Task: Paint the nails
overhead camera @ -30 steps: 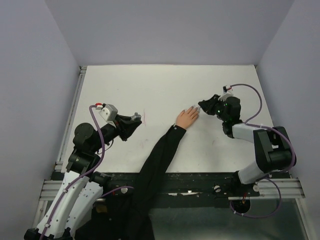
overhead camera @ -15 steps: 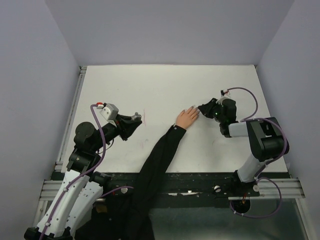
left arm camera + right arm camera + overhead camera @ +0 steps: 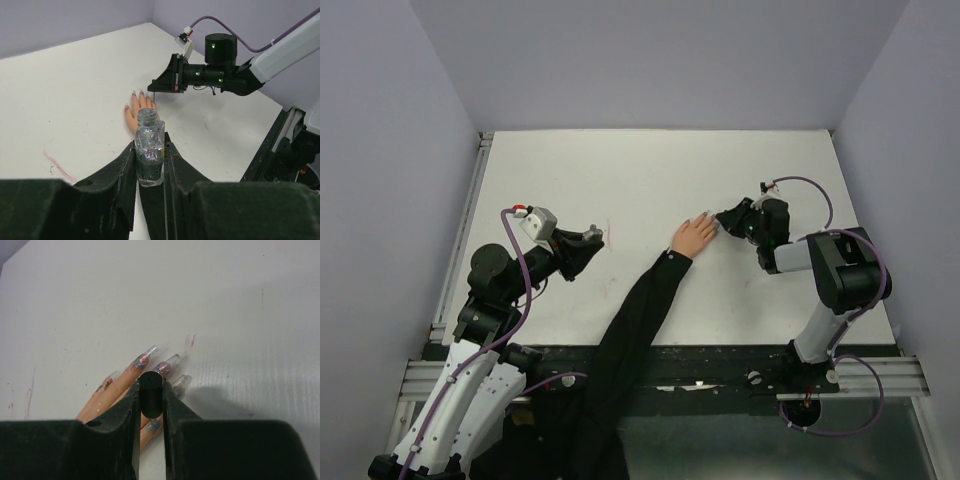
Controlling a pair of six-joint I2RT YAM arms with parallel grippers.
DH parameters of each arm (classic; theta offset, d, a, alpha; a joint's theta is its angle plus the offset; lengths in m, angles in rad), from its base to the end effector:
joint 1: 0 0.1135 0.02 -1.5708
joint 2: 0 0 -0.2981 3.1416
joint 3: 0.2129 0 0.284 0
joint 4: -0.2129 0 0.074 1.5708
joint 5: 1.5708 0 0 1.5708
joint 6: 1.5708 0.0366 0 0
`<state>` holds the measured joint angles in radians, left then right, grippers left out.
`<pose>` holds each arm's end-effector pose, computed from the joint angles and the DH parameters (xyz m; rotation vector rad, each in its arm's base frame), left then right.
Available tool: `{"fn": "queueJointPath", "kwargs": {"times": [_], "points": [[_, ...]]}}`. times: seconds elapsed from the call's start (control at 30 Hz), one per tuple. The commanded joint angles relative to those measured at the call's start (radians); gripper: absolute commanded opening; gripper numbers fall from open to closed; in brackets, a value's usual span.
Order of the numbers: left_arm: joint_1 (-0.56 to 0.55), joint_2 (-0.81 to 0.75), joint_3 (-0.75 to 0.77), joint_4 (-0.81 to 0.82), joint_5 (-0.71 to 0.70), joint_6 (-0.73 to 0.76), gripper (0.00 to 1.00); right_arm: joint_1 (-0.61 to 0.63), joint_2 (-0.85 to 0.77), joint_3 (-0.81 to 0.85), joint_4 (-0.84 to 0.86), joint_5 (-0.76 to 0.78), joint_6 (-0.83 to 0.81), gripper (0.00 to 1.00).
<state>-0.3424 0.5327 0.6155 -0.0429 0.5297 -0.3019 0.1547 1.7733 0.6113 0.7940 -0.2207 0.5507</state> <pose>0.1260 -0.0646 0.3519 0.4684 1.5393 -0.9086 0.3423 0.0615 0.1352 0.2425 1.9760 0.6769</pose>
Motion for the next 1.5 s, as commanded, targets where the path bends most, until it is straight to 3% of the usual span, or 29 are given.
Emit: {"fn": "queueJointPath", "kwargs": {"times": [0.0,1.47], "points": [[-0.006,-0.01,0.032,0.02,-0.011,0.012,0.0,-0.009,0.021,0.028,0.048,0.03,0.005,0.01],[-0.006,-0.017,0.035,0.026,-0.004,0.009,0.0,-0.003,0.032,0.076,-0.081,0.055,-0.014,0.01]]}}
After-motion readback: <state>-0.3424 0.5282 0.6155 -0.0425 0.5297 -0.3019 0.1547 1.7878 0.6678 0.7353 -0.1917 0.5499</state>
